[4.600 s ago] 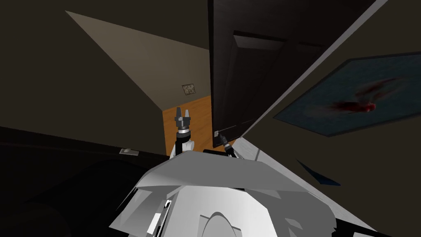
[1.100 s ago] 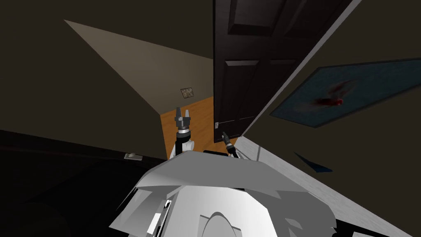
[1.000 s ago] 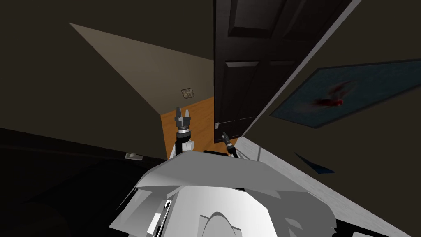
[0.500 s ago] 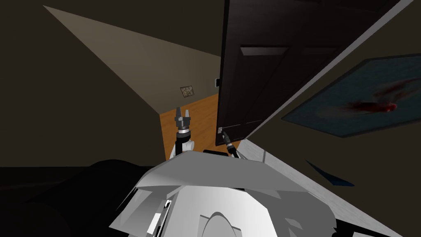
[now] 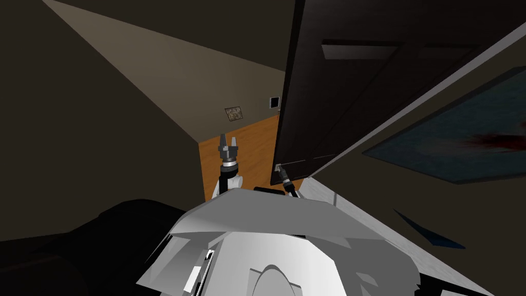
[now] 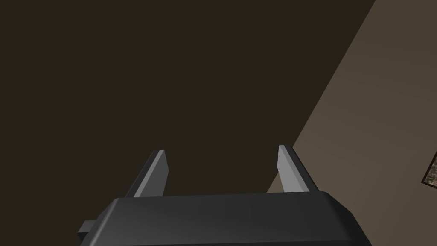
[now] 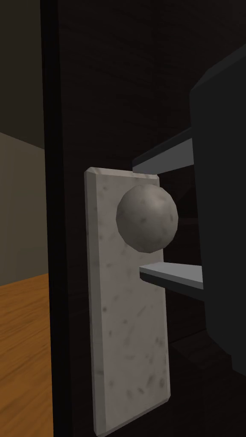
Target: Push the door open
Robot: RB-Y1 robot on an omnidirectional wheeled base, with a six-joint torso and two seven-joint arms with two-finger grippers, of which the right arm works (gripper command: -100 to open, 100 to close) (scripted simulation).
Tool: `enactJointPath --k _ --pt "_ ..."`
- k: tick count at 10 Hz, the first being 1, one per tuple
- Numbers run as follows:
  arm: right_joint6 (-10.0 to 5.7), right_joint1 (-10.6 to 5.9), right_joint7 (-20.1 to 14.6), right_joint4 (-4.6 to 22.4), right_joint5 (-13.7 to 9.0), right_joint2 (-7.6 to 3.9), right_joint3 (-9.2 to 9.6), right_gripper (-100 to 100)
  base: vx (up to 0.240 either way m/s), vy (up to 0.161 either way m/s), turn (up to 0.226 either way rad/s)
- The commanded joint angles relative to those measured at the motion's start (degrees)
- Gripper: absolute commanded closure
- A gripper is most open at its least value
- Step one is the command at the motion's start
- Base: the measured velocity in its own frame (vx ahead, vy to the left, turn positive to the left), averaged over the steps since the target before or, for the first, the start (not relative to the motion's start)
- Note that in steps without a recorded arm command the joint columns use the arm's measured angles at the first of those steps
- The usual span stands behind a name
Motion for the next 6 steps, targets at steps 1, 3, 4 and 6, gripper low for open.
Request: enactJointPath --k 1,3,4,6 --pt "0.12 0.0 0.0 0.0 0.0 -0.03 -0.02 100 -0.038 -0.013 0.017" --pt "0.12 0.0 0.0 0.0 0.0 -0.03 -0.02 100 -0.02 -0.008 0.0" --pt "0.12 0.0 0.0 0.0 0.0 -0.03 -0.02 100 -0.01 -0.002 -0.005" --pt "0.52 -0.42 0.6 0.6 -0.7 -0.13 -1.18 100 0.046 0.041 -0.022"
